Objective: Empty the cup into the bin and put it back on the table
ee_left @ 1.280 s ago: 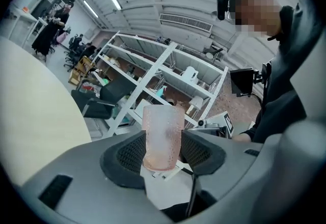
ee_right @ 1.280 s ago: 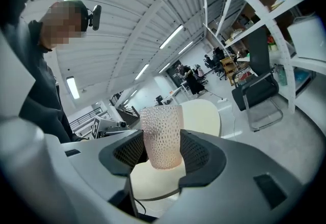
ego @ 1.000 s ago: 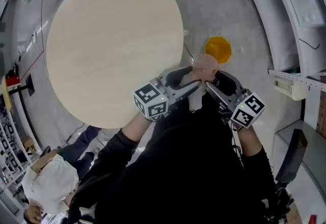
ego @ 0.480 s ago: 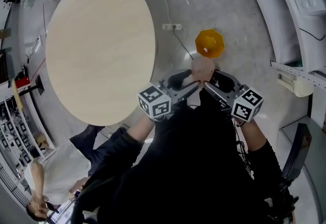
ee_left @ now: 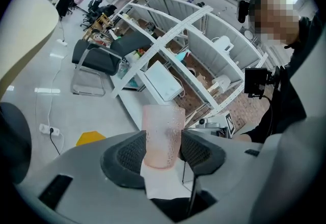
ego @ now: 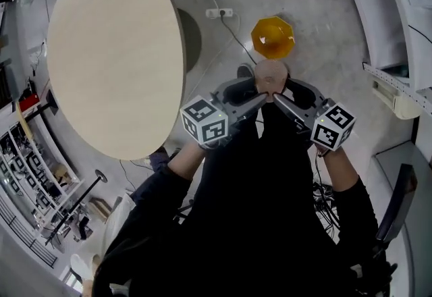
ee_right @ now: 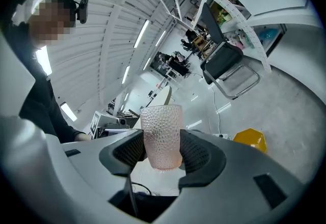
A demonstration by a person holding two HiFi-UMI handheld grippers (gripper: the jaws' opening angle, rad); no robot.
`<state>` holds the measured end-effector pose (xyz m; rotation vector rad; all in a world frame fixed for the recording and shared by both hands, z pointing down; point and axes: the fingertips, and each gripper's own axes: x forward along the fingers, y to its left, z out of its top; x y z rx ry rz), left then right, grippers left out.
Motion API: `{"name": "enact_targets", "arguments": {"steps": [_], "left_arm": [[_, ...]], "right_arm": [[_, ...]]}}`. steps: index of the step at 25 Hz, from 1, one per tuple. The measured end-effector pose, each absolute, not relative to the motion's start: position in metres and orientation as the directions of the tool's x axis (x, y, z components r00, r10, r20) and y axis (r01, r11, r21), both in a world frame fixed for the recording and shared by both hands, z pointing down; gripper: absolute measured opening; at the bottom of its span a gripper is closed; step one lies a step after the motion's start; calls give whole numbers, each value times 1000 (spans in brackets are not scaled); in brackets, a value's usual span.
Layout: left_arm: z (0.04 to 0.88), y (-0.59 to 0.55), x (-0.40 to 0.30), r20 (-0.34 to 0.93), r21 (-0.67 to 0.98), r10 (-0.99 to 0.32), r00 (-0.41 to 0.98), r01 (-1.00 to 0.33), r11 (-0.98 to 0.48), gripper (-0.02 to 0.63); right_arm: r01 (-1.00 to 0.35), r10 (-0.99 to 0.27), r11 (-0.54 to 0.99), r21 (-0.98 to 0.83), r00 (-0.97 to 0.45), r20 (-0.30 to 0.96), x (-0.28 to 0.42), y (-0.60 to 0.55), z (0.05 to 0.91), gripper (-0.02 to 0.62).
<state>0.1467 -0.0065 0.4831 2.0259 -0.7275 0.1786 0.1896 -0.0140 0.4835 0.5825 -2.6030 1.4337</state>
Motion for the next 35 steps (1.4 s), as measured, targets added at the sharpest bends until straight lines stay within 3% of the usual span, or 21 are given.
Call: {"name": "enact_targets", "arguments": {"steps": [14, 35], "left_arm": [[589, -48, 147, 412, 800, -290, 864, -495, -340, 230], [736, -68, 138, 430, 852, -282, 858, -489, -188, 230]], "right_arm": [[-452, -322, 345, -823, -880, 348, 190, -52, 589, 230], [-475, -267, 218, -853, -869, 416, 181, -71, 736, 230]]}}
